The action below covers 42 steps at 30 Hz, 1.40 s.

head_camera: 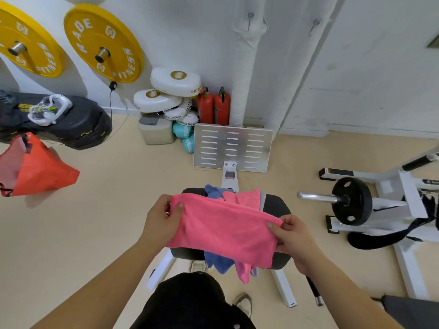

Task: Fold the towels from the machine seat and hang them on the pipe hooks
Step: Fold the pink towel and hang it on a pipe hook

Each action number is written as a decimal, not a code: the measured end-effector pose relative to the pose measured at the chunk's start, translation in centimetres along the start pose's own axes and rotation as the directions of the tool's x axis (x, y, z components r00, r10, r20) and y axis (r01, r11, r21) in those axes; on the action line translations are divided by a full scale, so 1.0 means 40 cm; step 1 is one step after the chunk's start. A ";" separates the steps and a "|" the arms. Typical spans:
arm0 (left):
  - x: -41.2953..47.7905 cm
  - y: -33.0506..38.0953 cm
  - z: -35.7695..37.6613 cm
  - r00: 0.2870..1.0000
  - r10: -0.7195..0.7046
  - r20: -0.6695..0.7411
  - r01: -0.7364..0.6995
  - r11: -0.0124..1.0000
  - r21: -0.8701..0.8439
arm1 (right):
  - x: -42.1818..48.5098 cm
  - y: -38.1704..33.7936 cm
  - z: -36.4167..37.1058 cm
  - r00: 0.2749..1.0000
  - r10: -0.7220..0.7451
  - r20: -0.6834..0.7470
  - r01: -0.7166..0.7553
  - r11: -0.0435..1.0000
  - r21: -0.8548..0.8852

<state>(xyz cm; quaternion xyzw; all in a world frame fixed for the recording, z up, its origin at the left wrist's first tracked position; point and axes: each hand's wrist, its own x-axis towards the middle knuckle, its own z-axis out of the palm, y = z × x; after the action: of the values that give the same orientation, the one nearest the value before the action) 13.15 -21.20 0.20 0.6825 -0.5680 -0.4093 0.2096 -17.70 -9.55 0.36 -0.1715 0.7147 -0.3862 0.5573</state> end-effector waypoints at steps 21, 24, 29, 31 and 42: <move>0.185 -0.119 -0.136 0.984 0.042 0.174 -0.055 0.996 0.070 | 0.167 -0.025 0.545 0.992 -0.126 0.006 0.113 0.872 -0.476; 0.176 -0.109 -0.065 0.967 0.052 0.251 -0.079 0.992 0.099 | 0.162 -0.004 0.513 0.990 -0.136 0.018 0.128 0.862 -0.490; 0.176 -0.105 0.048 0.952 0.068 0.297 -0.113 0.984 0.136 | 0.136 -0.017 0.479 0.984 -0.131 0.125 0.178 0.817 -0.549; 0.176 -0.110 0.088 0.950 0.071 0.304 -0.120 0.982 0.146 | 0.142 -0.006 0.463 0.984 -0.083 0.156 0.159 0.807 -0.568; 0.181 -0.122 0.118 0.828 0.023 0.560 -0.122 0.983 0.140 | 0.156 0.024 0.452 0.952 -0.092 0.291 0.284 0.618 -0.733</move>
<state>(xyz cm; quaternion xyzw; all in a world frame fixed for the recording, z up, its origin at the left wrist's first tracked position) 12.50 -25.92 -8.52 0.5273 -0.6625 -0.5319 -0.0080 -2.73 -19.67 -5.95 -0.5086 0.7204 -0.0808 0.4646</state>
